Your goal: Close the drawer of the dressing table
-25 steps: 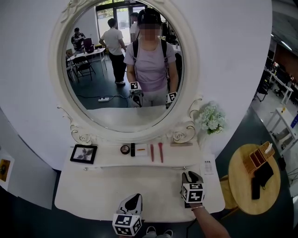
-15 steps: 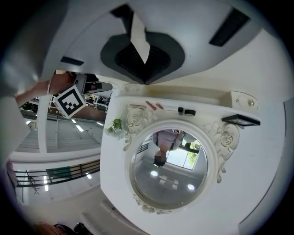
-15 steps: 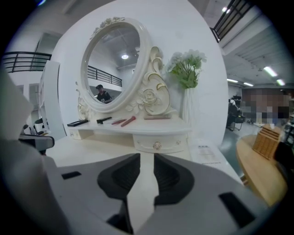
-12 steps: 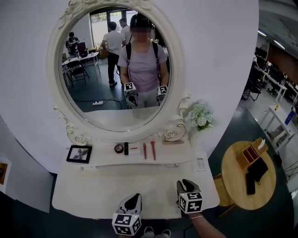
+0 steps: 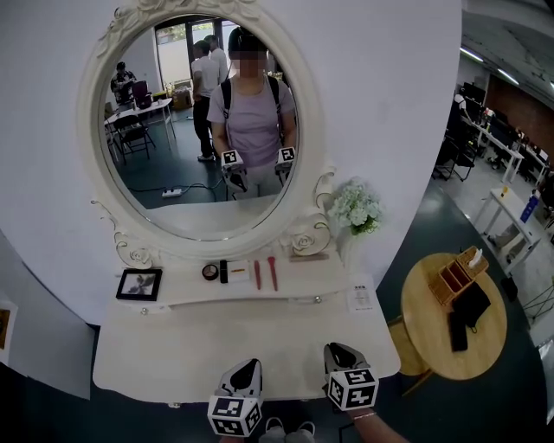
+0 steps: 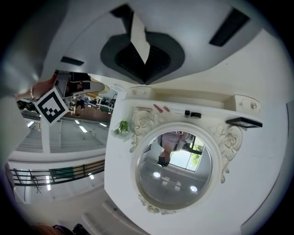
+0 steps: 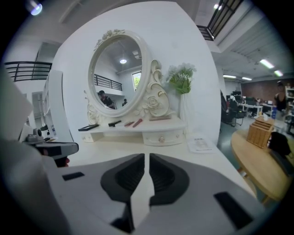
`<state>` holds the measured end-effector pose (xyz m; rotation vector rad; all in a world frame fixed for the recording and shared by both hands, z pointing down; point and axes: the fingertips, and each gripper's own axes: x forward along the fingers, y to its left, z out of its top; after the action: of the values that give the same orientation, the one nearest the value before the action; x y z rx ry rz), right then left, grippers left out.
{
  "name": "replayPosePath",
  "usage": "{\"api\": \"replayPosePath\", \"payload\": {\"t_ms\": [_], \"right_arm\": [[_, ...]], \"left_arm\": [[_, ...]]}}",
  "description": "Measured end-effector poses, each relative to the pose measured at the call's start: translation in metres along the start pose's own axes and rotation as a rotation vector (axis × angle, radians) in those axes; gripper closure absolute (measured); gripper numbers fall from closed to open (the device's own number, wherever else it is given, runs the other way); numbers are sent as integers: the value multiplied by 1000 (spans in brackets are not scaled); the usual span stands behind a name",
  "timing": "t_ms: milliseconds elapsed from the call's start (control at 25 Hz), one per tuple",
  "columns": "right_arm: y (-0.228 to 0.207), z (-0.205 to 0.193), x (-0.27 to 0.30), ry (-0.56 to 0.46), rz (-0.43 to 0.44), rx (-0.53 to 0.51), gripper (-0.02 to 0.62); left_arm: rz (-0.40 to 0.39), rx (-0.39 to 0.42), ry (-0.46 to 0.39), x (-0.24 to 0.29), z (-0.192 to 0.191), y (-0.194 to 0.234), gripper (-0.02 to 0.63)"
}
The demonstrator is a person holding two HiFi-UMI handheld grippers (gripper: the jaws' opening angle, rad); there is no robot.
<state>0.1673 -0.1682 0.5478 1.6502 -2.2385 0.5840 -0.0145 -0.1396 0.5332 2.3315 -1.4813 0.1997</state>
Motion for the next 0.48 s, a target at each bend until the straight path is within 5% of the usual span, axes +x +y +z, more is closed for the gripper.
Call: {"api": "replayPosePath", "payload": {"t_ms": [480], "right_arm": [[4,-14,-42,-24,-3,36,592]], "left_arm": [[-28,16,1,-2,-2,-20,604]]}}
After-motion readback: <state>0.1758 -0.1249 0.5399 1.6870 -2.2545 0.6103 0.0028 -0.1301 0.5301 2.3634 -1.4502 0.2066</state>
